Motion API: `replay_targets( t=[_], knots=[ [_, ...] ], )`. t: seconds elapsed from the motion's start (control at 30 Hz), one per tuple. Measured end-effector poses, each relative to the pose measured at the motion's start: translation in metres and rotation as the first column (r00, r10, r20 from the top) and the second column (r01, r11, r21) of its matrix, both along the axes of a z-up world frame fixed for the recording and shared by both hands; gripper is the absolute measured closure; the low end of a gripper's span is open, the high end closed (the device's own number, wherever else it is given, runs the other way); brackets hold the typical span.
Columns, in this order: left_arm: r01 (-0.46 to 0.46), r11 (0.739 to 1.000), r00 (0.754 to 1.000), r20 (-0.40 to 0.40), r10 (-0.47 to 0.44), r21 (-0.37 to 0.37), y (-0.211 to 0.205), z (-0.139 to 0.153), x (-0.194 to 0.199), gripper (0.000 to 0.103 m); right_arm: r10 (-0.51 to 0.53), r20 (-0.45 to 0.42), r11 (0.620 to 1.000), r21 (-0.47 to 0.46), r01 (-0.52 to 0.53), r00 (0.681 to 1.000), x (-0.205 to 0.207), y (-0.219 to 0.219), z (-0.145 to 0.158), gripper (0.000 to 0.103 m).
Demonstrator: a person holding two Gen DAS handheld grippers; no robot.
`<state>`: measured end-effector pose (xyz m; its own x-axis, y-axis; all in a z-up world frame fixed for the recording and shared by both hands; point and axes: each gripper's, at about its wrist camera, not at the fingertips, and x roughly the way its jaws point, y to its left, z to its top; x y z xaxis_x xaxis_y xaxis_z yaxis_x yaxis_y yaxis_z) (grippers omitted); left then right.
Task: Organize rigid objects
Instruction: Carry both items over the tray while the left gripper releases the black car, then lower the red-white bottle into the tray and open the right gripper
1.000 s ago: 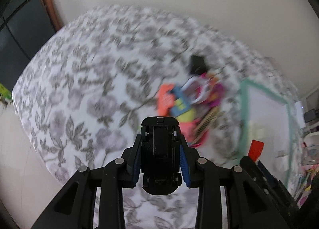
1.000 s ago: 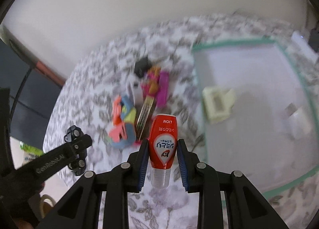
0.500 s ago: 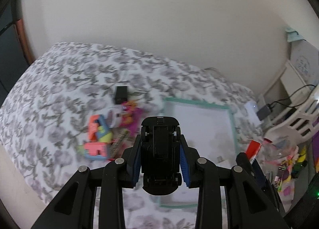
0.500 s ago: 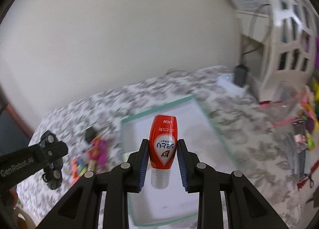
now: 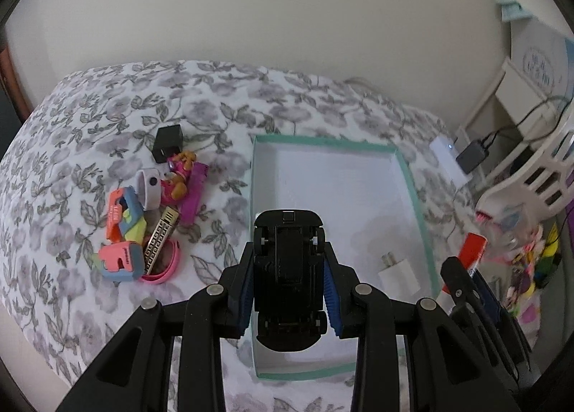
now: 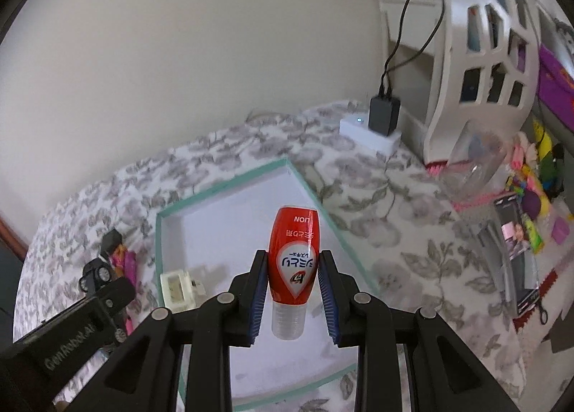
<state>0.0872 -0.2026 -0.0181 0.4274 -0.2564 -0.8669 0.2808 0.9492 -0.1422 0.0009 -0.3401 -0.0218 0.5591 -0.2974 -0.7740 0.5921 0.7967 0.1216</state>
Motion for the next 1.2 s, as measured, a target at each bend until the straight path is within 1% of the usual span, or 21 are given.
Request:
replay_targets(
  t=[0.2, 0.27, 0.43, 0.63, 0.9, 1.0, 1.07, 1.13, 1.2],
  knots=[
    [0.036, 0.999, 0.996, -0.081, -0.032, 0.039, -0.008, -0.038, 0.000, 0.068, 0.002, -0.116, 0.998, 0.055, 0.004, 0.993, 0.003, -0.004, -0.037, 0.073],
    [0.038, 0.999, 0.991, -0.130, -0.035, 0.027, -0.007, -0.053, 0.003, 0.068, -0.004, -0.132, 0.997, 0.074, 0.014, 0.991, 0.001, -0.007, -0.044, 0.073],
    [0.040, 0.999, 0.981, -0.194, -0.033, 0.035, -0.007, -0.077, 0.004, 0.068, -0.013, -0.151, 0.995, 0.094, 0.027, 0.989, -0.001, -0.011, -0.051, 0.073],
    [0.047, 0.998, 0.975, -0.218, -0.037, 0.044, -0.010, -0.083, 0.003, 0.068, -0.001, -0.187, 0.993, 0.113, 0.023, 0.982, 0.002, -0.010, -0.060, 0.073],
    [0.053, 0.997, 0.967, -0.252, -0.038, 0.053, -0.011, -0.090, 0.003, 0.068, 0.001, -0.200, 0.992, 0.125, 0.025, 0.980, 0.002, -0.010, -0.064, 0.073],
    [0.045, 0.998, 0.969, -0.247, -0.031, 0.051, -0.010, -0.089, 0.004, 0.068, -0.002, -0.195, 0.991, 0.127, 0.028, 0.981, 0.002, -0.011, -0.064, 0.073],
    [0.036, 0.998, 0.971, -0.238, -0.025, 0.044, -0.009, -0.085, 0.004, 0.062, -0.001, -0.190, 0.992, 0.124, 0.025, 0.982, 0.003, -0.010, -0.062, 0.073],
    [0.034, 0.999, 0.973, -0.232, -0.024, 0.037, -0.008, -0.082, 0.005, 0.059, 0.002, -0.188, 0.993, 0.118, 0.021, 0.982, 0.003, -0.009, -0.061, 0.073],
    [0.035, 0.999, 0.973, -0.228, -0.026, 0.035, -0.008, -0.080, 0.006, 0.059, 0.004, -0.185, 0.993, 0.113, 0.017, 0.983, 0.004, -0.008, -0.059, 0.073]
  ],
)
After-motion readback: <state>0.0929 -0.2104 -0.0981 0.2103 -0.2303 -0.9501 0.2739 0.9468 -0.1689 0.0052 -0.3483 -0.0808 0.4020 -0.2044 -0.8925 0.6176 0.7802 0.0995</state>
